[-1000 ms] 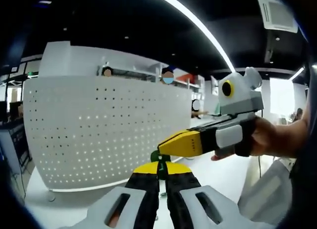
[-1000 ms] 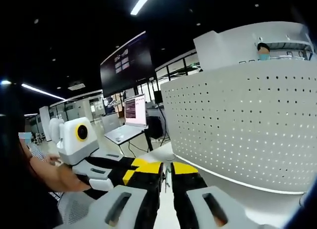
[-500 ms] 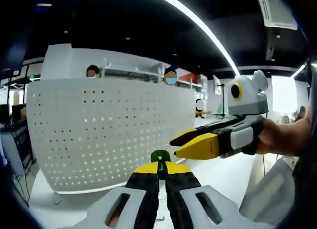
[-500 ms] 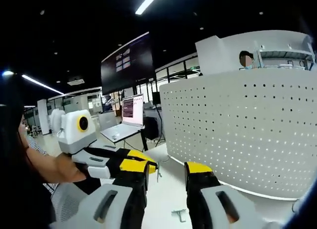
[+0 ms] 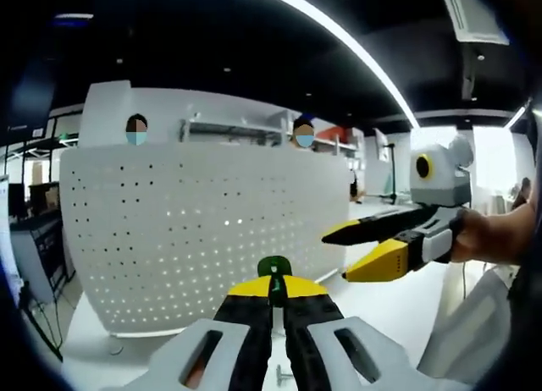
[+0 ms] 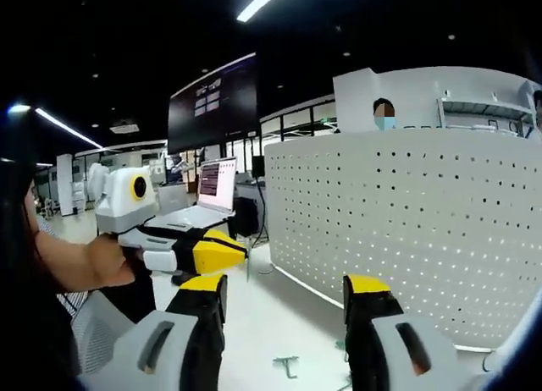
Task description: Insert the hook assembly into the mounting plate slot until the hook locks in place.
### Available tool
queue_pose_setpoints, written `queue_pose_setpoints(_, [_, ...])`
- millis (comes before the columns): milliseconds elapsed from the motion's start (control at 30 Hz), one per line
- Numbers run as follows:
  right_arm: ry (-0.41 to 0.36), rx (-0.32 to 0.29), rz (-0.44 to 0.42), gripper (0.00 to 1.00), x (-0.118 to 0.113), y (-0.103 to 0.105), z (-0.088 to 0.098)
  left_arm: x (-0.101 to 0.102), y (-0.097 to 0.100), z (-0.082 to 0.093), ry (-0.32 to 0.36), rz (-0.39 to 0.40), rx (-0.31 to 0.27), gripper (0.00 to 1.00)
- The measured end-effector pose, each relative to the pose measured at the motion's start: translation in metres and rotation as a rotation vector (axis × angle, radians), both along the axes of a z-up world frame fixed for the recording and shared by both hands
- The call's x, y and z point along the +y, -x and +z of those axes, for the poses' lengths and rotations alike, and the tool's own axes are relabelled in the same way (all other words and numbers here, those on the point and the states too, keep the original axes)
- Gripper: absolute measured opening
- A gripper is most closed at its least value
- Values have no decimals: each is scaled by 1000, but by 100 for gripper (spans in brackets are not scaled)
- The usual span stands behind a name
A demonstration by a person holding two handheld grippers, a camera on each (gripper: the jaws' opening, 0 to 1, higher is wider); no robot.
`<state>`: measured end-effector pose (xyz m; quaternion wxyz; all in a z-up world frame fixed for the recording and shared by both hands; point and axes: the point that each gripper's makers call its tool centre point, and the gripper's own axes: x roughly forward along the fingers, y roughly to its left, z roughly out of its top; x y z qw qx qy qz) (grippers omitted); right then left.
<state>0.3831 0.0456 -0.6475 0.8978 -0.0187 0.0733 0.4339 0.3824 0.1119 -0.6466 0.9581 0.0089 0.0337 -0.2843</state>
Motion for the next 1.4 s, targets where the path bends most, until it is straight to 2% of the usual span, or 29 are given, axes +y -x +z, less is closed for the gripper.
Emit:
queue_pose_setpoints(300, [11, -18, -44, 67, -14, -5, -1, 18, -17, 16, -8, 43, -38, 3])
queue_pose_setpoints(567, [26, -31, -79, 71, -26, -7, -1, 35, -40, 36, -16, 88, -95, 3])
queue_pose_setpoints(967, [42, -32, -124, 72, -46, -8, -2, 54, -80, 68, 0, 177, -176, 3])
queue_pose_setpoints(1400, [46, -30, -158, 72, -58, -9, -3, 69, -122, 90, -1, 256, -242, 3])
